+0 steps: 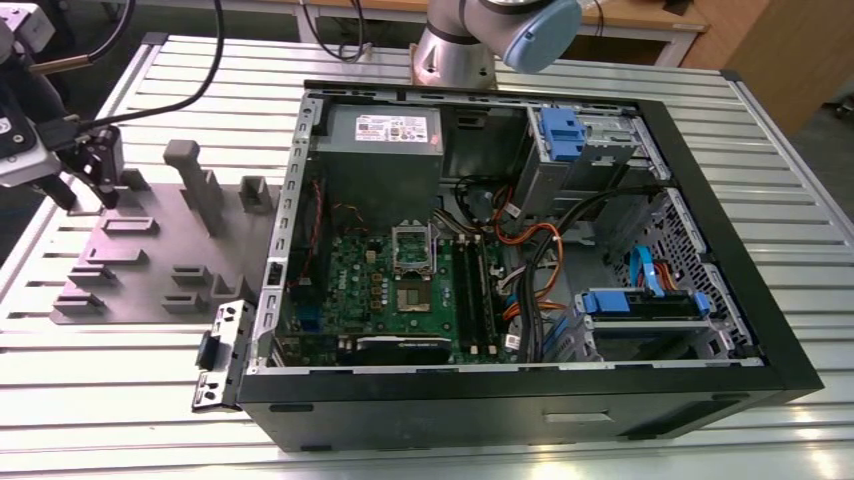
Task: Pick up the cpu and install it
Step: 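Pick up the cpu and move it towards the insertion slot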
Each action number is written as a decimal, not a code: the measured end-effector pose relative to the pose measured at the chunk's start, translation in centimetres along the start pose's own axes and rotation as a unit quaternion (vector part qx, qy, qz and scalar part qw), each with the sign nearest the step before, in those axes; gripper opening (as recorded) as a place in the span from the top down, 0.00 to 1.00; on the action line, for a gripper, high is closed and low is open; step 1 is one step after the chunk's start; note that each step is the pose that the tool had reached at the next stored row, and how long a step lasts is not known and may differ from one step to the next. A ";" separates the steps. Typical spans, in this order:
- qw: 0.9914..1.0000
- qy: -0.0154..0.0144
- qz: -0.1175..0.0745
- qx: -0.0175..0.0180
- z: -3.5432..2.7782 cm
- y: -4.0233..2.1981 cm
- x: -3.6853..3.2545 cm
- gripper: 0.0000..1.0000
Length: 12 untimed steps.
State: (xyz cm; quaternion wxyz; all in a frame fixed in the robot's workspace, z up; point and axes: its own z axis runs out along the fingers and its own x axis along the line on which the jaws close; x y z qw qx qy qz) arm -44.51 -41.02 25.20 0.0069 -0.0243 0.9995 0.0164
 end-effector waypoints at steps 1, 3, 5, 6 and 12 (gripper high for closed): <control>1.000 0.000 0.000 0.000 -0.03 0.00 0.00 0.53; 1.000 0.000 0.000 0.000 -0.10 0.00 0.00 0.53; 1.000 0.000 0.000 0.000 -0.17 0.00 0.00 0.53; 1.000 0.000 0.000 0.000 -0.20 0.01 0.00 0.53; 1.000 0.000 0.000 0.000 -0.39 0.01 -0.01 0.53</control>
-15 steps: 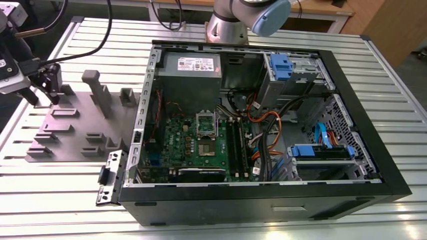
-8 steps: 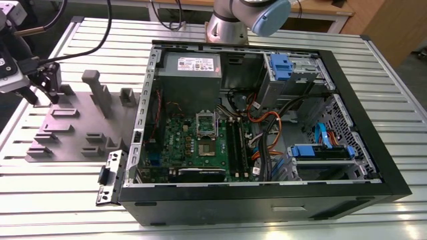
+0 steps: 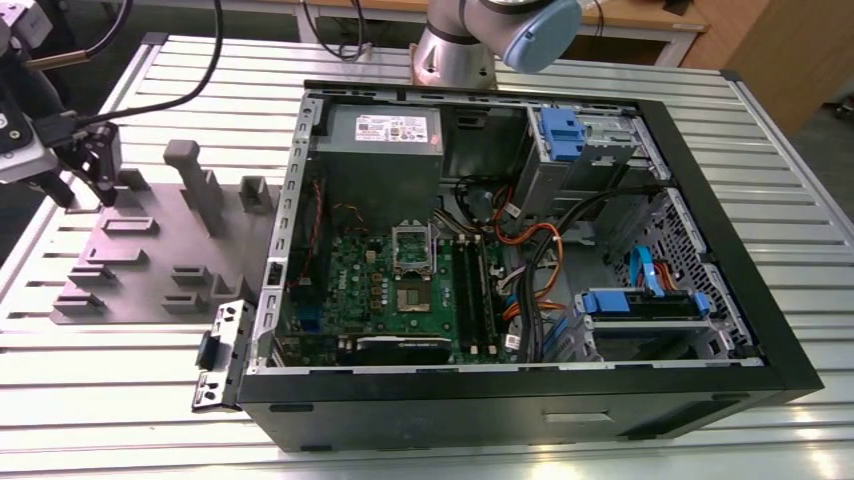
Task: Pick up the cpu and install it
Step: 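Pick up the cpu and move it towards the insertion slot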
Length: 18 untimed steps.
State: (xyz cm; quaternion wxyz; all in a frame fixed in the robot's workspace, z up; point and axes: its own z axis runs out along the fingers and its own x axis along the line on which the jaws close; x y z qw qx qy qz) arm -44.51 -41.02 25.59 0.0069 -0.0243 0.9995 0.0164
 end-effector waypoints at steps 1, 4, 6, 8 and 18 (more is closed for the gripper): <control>1.000 0.000 0.000 0.000 -0.03 0.00 0.00 0.53; 1.000 0.000 0.000 0.000 -0.13 0.00 0.00 0.53; 1.000 0.000 0.000 0.000 -0.19 0.01 0.00 0.53; 1.000 0.000 0.000 0.000 -0.25 0.01 0.00 0.53; 1.000 0.000 0.000 0.000 -0.58 0.02 -0.01 0.53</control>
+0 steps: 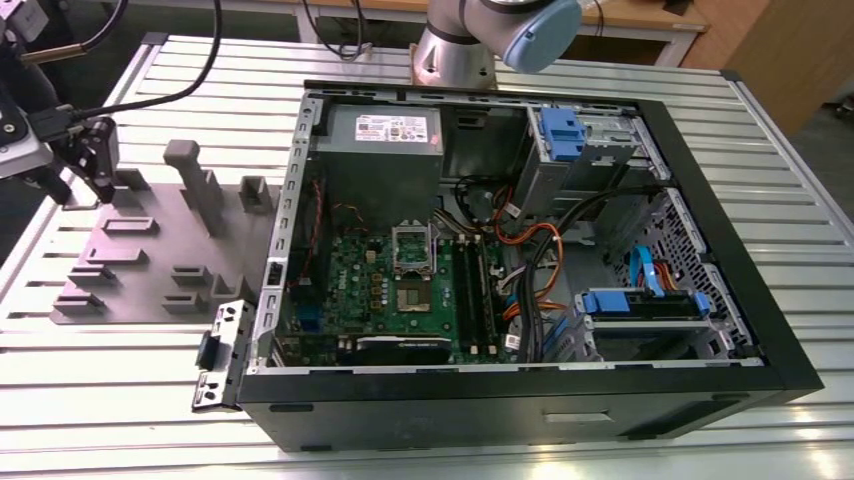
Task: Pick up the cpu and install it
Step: 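Pick up the cpu and move it towards the insertion slot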
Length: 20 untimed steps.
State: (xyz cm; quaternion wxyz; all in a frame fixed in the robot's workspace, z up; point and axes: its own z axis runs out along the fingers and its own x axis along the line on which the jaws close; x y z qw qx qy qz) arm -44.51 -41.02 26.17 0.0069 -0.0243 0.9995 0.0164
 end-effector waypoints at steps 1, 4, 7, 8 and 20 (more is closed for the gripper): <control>1.000 0.000 0.000 0.000 -0.03 0.00 0.00 0.53; 1.000 0.000 0.000 0.000 -0.13 0.00 0.00 0.53; 1.000 0.000 0.000 0.000 -0.26 0.01 0.00 0.53; 1.000 0.000 0.000 0.000 -0.29 0.01 0.00 0.53; 1.000 0.000 0.000 0.000 -0.70 0.02 -0.01 0.53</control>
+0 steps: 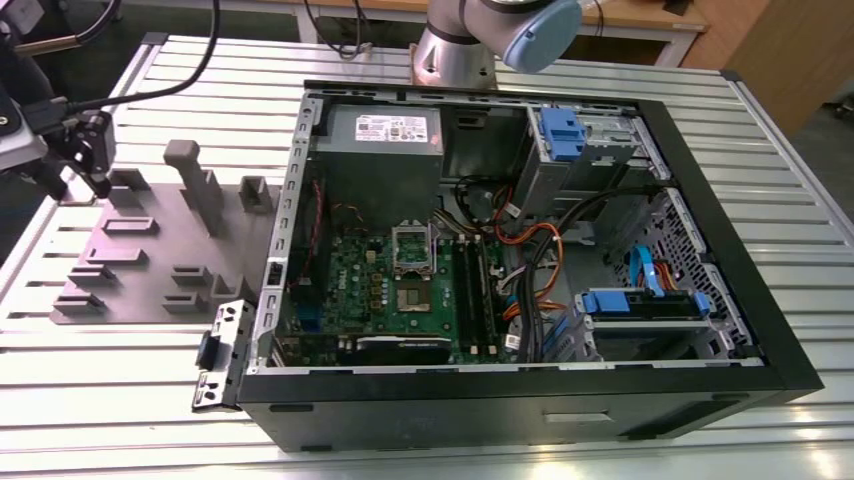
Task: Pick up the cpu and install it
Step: 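Pick up the cpu and move it towards the insertion slot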
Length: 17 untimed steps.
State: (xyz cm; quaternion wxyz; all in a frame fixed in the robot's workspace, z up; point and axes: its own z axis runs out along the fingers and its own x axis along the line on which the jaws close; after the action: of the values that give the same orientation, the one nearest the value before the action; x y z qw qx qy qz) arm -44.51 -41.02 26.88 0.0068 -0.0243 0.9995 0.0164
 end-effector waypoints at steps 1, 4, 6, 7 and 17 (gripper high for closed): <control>1.000 0.000 0.000 0.000 -0.04 0.00 0.00 0.53; 1.000 0.000 0.000 0.000 -0.15 0.01 0.00 0.53; 1.000 0.000 0.000 0.000 -0.23 0.01 -0.01 0.53; 1.000 0.000 0.000 0.000 -0.27 0.01 0.00 0.53; 1.000 0.000 0.000 0.000 -0.64 0.02 -0.01 0.53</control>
State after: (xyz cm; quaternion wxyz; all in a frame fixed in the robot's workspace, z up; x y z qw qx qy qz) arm -44.51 -41.02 27.51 0.0068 -0.0243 0.9995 0.0164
